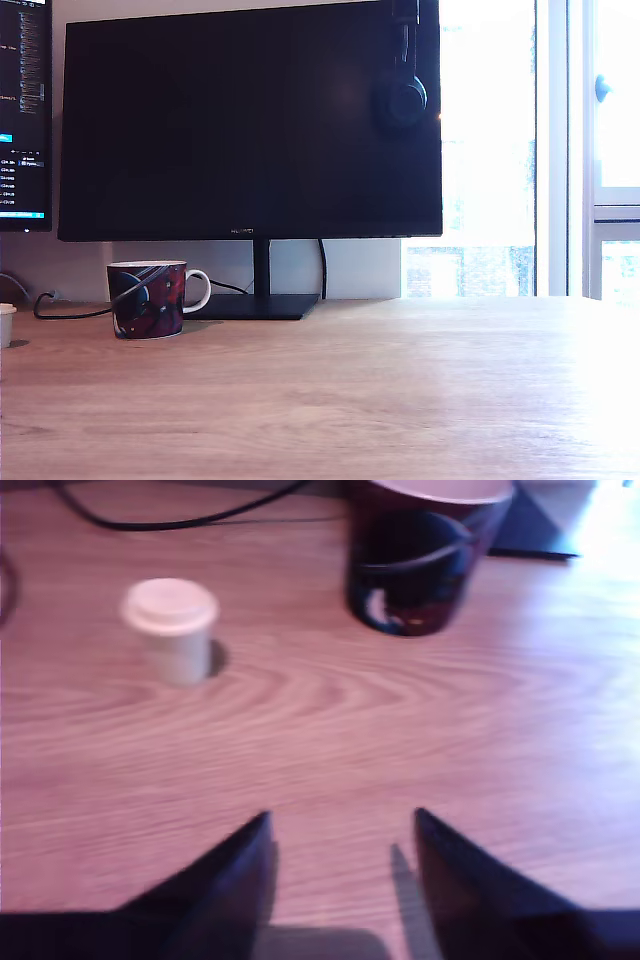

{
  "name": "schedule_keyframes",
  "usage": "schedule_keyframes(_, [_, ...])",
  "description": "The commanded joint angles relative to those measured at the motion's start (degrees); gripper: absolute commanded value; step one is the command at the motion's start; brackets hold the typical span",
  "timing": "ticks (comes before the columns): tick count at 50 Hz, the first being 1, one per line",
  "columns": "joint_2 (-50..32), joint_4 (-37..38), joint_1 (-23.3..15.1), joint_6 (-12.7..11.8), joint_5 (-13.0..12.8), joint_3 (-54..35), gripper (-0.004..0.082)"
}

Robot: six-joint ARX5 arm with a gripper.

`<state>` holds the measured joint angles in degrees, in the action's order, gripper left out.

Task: Pick up the coffee capsules from the table one by one and drop them inside the nearest coffee cup

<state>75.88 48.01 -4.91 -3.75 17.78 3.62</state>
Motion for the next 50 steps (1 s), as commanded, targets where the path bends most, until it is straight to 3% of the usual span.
schedule_keyframes(1, [-0.2,0.4,-0.5,-0.3,-0.3,-0.5,0.0032])
schedule_keyframes(4, [-0.2,0.4,-0.8,-0.3,-0.3,-0.5,-0.0027])
schedule_keyframes(15, [-0.2,0.1,-1.9,-0.4,-3.3,-0.5,-0.0024])
schedule_keyframes(35, [-0.2,1.4,-2.1,-0.3,-3.4,-0.5,-0.0023])
schedule_keyframes(50, [-0.2,1.9,-2.8,1.3,-7.5,-0.5,0.0027])
